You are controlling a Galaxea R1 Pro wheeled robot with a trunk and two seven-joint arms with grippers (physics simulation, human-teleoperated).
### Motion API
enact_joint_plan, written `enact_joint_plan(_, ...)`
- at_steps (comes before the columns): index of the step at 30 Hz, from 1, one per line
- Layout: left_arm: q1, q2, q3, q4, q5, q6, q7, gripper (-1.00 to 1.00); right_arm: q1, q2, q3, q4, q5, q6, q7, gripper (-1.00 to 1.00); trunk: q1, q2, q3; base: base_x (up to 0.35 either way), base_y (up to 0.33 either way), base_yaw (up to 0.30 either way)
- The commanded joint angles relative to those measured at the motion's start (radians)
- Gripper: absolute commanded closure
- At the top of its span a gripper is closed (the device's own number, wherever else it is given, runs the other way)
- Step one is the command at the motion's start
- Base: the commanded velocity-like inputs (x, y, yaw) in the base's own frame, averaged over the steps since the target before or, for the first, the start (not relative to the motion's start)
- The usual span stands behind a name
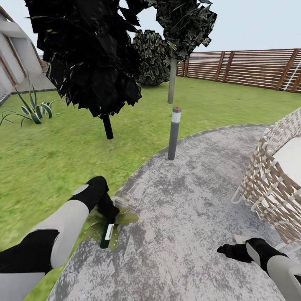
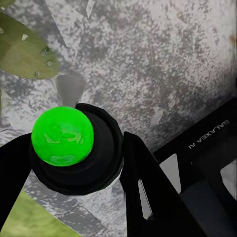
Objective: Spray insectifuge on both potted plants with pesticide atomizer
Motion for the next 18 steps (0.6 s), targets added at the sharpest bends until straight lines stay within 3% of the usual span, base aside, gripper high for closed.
enact_joint_plan(1,0.000,-0.003,0.003,-0.001,-0.012,0.008,-0.010,1.00,0.000,0.000,-0.007,-0.002,0.006,0.006,0.004,-1.00,0.000,0.000,-0.001,0.000,0.000,0.000)
enact_joint_plan(11,0.000,-0.005,-0.013,0.003,-0.012,0.008,-0.009,1.00,0.000,0.000,-0.007,-0.002,0.006,0.006,0.004,-1.00,0.000,0.000,-0.001,0.000,0.000,0.000)
enact_joint_plan(15,0.000,-0.005,-0.056,0.059,-0.012,0.008,-0.009,1.00,0.000,0.000,-0.007,-0.002,0.006,0.006,0.004,-1.00,0.000,0.000,-0.001,-0.013,0.000,0.000)
enact_joint_plan(18,0.000,-0.004,-0.080,0.081,-0.012,0.008,-0.008,1.00,0.000,0.000,-0.007,-0.002,0.006,0.006,0.004,-1.00,0.000,0.000,-0.001,-0.261,0.002,0.000)
